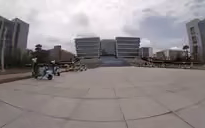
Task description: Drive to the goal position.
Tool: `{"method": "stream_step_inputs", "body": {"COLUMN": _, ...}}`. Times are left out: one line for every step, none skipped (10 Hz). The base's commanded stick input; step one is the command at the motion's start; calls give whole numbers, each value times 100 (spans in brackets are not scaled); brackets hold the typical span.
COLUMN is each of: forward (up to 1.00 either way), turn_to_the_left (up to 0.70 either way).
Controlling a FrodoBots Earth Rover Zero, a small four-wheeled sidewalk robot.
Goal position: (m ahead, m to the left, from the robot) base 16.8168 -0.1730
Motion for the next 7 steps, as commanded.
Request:
{"method": "stream_step_inputs", "body": {"forward": 100, "turn_to_the_left": 0}}
{"method": "stream_step_inputs", "body": {"forward": 100, "turn_to_the_left": 0}}
{"method": "stream_step_inputs", "body": {"forward": 100, "turn_to_the_left": -3}}
{"method": "stream_step_inputs", "body": {"forward": 100, "turn_to_the_left": -14}}
{"method": "stream_step_inputs", "body": {"forward": 100, "turn_to_the_left": -35}}
{"method": "stream_step_inputs", "body": {"forward": 100, "turn_to_the_left": -34}}
{"method": "stream_step_inputs", "body": {"forward": 100, "turn_to_the_left": -4}}
